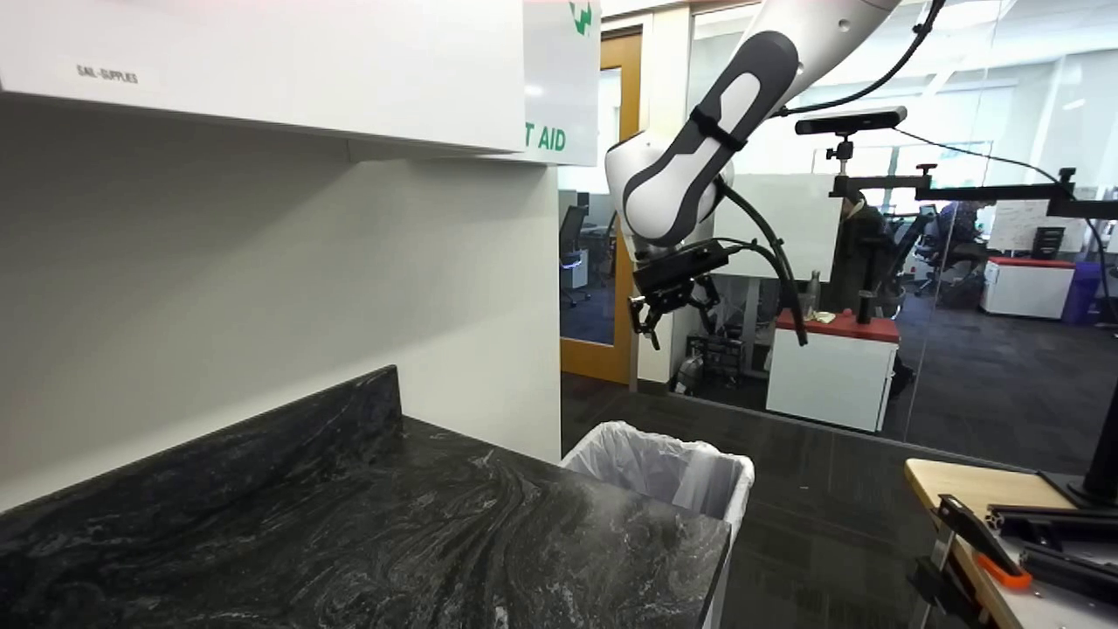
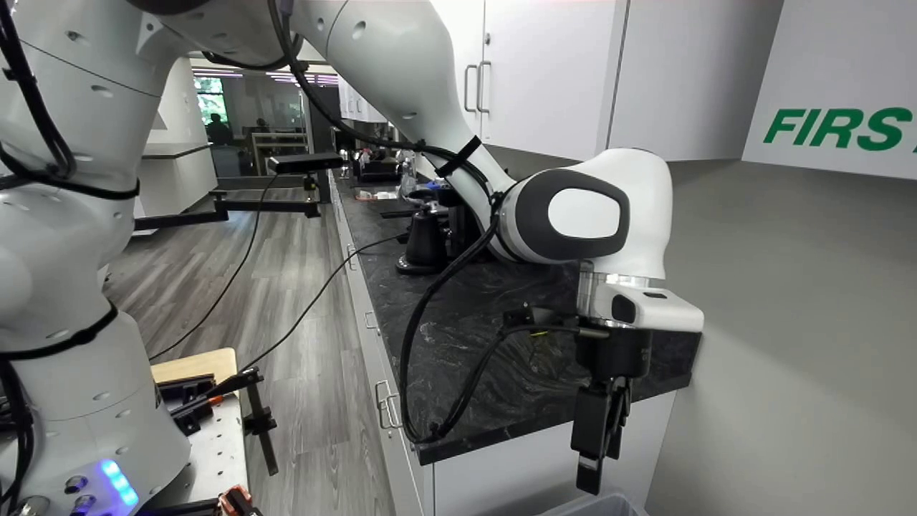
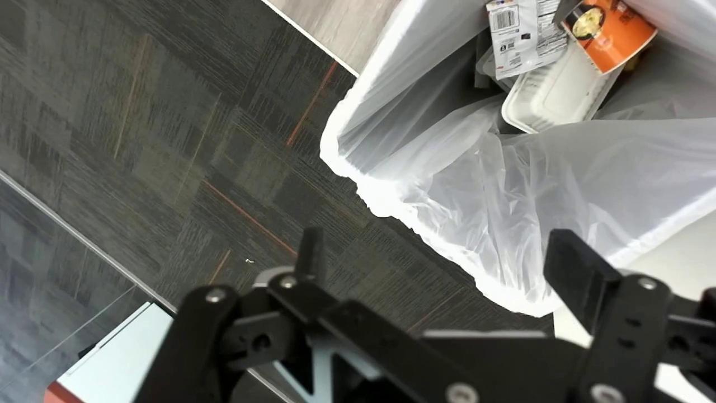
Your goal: Throw the Fritos packet in the bin
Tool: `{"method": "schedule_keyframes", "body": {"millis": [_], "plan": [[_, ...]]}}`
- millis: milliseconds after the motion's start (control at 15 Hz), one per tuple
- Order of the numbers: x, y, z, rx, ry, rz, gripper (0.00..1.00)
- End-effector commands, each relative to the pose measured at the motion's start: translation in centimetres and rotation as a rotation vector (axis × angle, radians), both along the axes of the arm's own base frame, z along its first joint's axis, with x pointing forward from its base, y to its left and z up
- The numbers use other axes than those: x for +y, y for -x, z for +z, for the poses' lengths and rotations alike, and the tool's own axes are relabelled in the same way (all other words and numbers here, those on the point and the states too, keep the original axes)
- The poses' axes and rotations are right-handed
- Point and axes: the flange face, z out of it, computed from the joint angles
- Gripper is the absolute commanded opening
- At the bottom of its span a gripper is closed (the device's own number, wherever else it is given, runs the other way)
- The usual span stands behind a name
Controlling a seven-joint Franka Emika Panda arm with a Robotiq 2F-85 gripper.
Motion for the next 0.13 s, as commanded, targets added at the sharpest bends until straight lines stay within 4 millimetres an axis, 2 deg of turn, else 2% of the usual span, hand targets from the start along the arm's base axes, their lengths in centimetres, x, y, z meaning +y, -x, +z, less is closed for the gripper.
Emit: {"method": "schedule_keyframes", "body": {"millis": [0, 67], "plan": [[0.09, -0.20, 0.02, 0.001, 0.000, 0.001, 1.00], [0.16, -0.25, 0.02, 0.001, 0.000, 0.002, 1.00]]}}
